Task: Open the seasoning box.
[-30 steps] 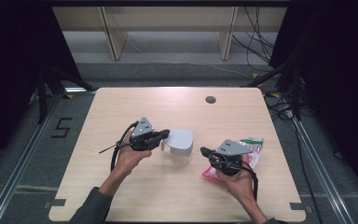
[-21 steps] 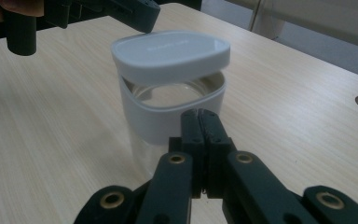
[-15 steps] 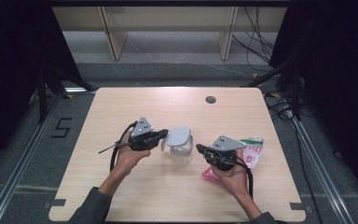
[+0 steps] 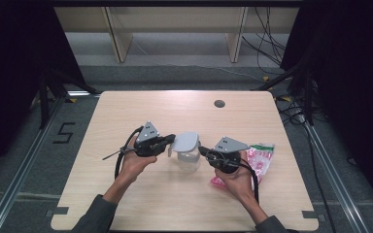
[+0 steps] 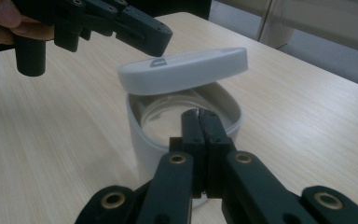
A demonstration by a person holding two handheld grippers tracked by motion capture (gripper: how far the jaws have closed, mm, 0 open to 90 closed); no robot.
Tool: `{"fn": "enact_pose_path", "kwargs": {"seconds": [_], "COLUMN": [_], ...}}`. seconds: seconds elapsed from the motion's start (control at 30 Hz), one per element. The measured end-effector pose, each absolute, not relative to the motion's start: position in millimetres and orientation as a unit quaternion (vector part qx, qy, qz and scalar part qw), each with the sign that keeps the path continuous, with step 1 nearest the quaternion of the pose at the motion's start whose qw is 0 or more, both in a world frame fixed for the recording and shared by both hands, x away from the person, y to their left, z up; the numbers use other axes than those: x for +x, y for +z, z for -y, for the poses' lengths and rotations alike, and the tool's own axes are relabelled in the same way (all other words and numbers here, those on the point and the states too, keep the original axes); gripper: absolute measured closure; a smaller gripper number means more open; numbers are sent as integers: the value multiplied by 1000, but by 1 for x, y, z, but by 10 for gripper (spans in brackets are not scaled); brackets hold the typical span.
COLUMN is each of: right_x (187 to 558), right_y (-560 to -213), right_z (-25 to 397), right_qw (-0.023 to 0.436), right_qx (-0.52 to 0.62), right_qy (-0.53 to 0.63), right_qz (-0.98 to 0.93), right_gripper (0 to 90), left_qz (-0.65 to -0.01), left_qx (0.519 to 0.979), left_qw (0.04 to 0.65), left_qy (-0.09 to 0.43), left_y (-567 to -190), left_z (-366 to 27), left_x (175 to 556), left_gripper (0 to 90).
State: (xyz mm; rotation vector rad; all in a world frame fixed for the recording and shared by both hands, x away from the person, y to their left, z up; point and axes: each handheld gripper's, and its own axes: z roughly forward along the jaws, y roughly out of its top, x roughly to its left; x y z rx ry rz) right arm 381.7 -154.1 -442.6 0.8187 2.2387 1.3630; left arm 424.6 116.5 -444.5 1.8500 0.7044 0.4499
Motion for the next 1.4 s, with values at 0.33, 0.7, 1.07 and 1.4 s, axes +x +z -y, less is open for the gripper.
{"fn": "enact_pose_path", "kwargs": {"seconds": [0.33,0.7,1.07,1.4], "right_x": [386,387,389,391], "right_y": [-433,-430,-426,-423], "right_z": [145,138,115,102], "right_qw": [205,202,211,223], "right_qx": [278,263,244,228], "right_qy": [492,496,498,500], "right_qz": [-799,-802,-805,-805], "right_gripper": [900,900,900,900], "left_qz": [-304,-311,-321,-330], "left_qx": [767,753,756,747], "left_qw": [537,555,543,548], "left_qy": [177,168,174,182], "left_y": [-445,-444,-456,-460], "left_z": [-118,-147,-166,-171], "left_x": [425,396,375,367], "left_gripper": [875,556,473,466]}}
